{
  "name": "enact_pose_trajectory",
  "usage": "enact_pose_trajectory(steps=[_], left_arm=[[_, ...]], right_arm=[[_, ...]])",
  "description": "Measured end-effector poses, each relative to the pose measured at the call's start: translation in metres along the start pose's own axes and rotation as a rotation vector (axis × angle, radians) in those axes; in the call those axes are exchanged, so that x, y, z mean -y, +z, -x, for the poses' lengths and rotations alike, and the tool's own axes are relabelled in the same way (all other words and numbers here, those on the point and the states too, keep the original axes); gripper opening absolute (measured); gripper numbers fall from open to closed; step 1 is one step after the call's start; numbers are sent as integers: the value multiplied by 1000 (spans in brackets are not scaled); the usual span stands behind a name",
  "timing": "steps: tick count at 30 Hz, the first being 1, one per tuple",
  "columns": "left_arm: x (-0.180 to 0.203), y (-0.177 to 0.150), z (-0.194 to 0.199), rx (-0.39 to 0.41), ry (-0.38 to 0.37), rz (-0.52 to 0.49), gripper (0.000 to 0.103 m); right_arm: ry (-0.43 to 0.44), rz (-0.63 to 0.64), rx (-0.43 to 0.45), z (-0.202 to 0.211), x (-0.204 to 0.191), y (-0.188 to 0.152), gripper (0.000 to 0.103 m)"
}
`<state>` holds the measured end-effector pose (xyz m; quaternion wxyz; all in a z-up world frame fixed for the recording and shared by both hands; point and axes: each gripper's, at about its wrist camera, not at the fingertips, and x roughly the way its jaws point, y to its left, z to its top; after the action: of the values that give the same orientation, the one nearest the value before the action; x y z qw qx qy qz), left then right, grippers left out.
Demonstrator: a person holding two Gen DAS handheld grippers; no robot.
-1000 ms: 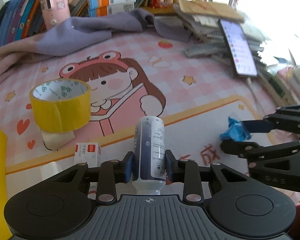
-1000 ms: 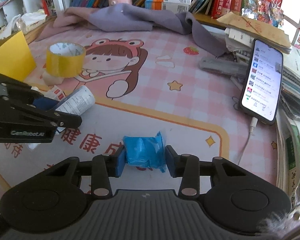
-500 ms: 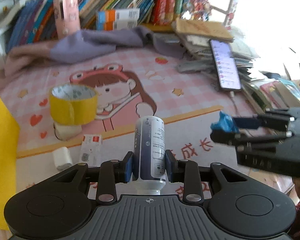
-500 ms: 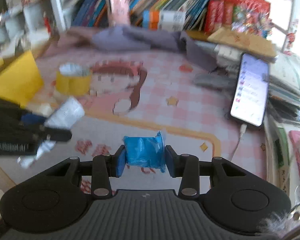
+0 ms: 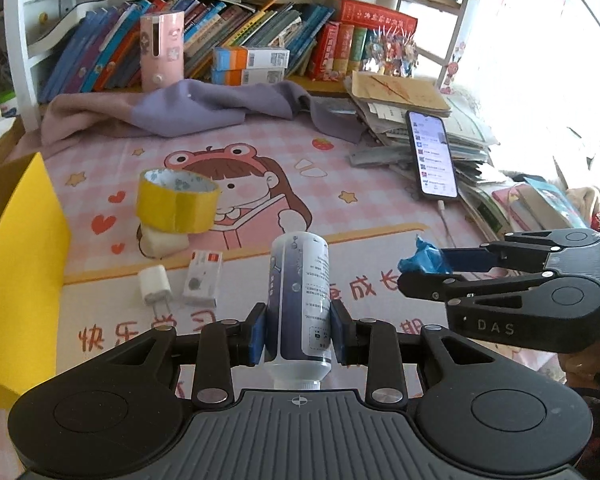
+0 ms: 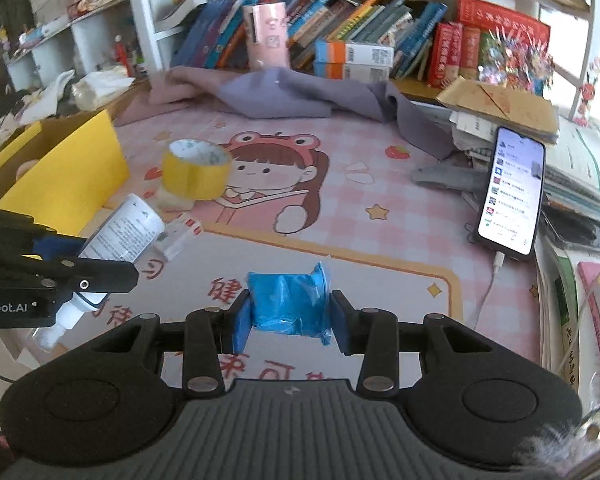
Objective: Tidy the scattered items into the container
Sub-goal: 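Carry the spray bottle and blue packet together toward the yellow box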
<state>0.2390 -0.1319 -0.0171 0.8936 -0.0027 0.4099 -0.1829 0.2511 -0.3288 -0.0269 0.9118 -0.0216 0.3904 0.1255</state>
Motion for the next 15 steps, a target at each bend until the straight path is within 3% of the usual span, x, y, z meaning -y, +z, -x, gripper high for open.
enact_pose_trajectory(steps=[15], left_arm=[[-38, -47, 70, 81, -68, -47, 31]], right_arm=[[-108, -6, 71, 51, -84, -24, 38]])
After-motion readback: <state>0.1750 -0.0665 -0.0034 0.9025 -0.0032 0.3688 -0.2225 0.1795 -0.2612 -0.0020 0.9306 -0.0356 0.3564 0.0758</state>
